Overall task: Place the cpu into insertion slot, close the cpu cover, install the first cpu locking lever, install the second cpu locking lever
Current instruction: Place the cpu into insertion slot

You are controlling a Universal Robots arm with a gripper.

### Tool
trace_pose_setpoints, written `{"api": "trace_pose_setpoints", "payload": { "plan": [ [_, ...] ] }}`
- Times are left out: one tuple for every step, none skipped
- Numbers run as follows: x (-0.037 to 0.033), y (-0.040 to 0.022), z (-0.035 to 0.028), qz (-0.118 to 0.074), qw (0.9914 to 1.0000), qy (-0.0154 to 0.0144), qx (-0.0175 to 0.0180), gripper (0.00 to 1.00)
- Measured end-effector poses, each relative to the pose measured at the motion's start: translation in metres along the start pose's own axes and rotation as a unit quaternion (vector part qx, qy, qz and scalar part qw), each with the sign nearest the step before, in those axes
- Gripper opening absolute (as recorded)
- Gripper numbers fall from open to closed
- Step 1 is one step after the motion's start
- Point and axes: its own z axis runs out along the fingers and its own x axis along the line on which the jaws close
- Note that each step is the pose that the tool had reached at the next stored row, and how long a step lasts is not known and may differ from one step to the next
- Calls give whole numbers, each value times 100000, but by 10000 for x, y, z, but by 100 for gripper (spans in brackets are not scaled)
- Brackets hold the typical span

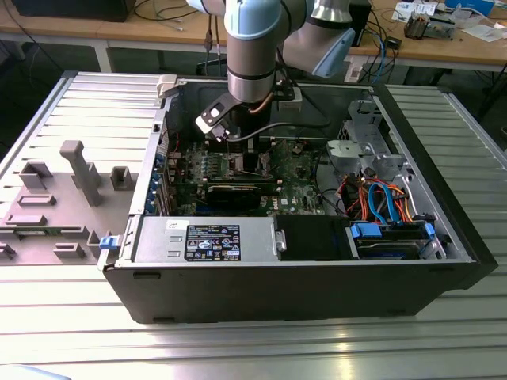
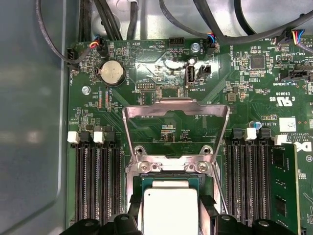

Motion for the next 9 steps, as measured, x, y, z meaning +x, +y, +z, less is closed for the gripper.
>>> {"api": "trace_pose_setpoints", "payload": {
  "plan": [
    [0, 1, -16, -13, 100000, -100, 23, 54],
    [-1, 1, -26, -16, 100000, -171, 28, 54],
    [0, 1, -26, -11, 100000, -195, 20, 54],
    [-1, 0, -25, -59, 99993, -1146, 27, 54],
    [-3, -10, 8, -460, 99994, -1032, 9, 54],
    [-4, -6, -2, 38, 99994, -1086, 27, 54],
    [-4, -6, 0, 193, 99994, -1092, 25, 54],
    [-4, -6, 3, 282, 99994, -1081, 17, 54],
    [-4, -5, 5, 314, 99994, -1070, 15, 54]
  ]
}}
